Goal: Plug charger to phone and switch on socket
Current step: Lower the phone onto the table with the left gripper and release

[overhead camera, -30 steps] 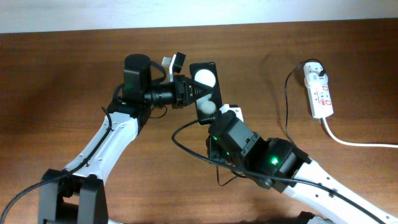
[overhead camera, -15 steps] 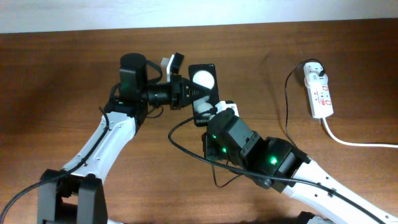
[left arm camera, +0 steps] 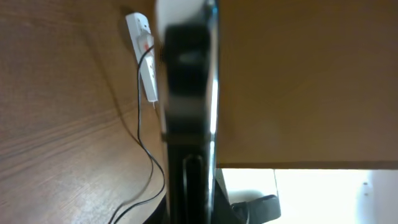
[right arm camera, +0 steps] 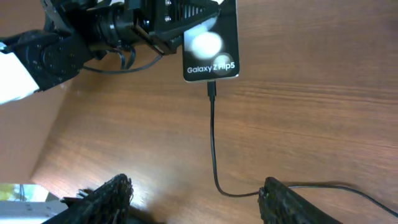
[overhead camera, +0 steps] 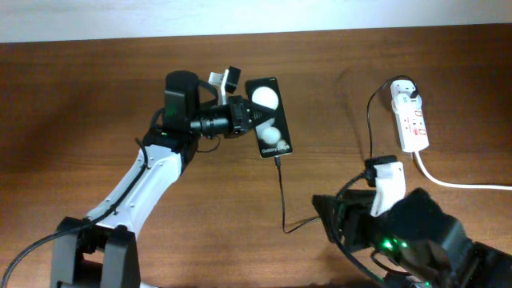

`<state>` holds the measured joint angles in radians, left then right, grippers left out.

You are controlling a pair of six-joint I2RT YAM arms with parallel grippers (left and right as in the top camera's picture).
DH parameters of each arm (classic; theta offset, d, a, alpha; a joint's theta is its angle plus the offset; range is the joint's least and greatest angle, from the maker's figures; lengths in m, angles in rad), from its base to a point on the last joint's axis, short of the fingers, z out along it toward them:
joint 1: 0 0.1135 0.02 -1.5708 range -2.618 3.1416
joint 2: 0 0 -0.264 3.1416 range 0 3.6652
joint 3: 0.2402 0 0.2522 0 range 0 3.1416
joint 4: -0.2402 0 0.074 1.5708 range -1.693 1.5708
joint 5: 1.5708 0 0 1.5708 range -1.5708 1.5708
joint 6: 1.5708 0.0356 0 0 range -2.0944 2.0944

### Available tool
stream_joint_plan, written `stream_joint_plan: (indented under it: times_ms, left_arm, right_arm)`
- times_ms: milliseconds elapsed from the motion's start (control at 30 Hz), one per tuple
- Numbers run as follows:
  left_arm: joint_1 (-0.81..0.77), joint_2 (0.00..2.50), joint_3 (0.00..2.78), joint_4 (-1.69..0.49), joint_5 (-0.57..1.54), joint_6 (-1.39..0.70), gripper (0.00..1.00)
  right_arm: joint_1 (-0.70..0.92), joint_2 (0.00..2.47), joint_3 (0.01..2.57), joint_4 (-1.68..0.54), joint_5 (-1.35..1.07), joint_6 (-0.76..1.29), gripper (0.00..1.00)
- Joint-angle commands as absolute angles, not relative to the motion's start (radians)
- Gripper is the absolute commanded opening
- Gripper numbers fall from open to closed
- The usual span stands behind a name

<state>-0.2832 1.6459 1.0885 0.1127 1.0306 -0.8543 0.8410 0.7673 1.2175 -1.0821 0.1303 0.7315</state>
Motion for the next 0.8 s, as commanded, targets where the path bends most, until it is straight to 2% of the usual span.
stream_joint_plan:
  times_ms: [0, 133, 233, 467, 767]
  left_arm:
    - [-0.331, 1.640, 1.148, 0.088, 0.980, -0.770, 0.00]
    - [-0.393, 1.656, 1.346, -0.345, 0.695, -0.536, 0.00]
    - [-0.398, 1.734, 1.471, -0.479, 0.692, -0.471, 0.00]
    - [-0.359, 2.000, 1.523, -0.437, 0.925, -0.445, 0.00]
    - [-0.318, 2.183, 1.523, -0.477, 0.781, -0.416, 0.00]
  right_arm:
    - [0.837, 0.765, 1.229, -1.110, 0.150, 0.730, 0.70]
    - [0.837, 0.764, 1.229, -1.139, 0.128, 0.730, 0.71]
    - [0.837, 0.764, 1.229, -1.142, 0.117, 0.730, 0.71]
    - [0.838, 0.764, 1.229, -1.180, 0.112, 0.730, 0.71]
    - [0.837, 0.764, 1.229, -1.201, 0.117, 0.729, 0.71]
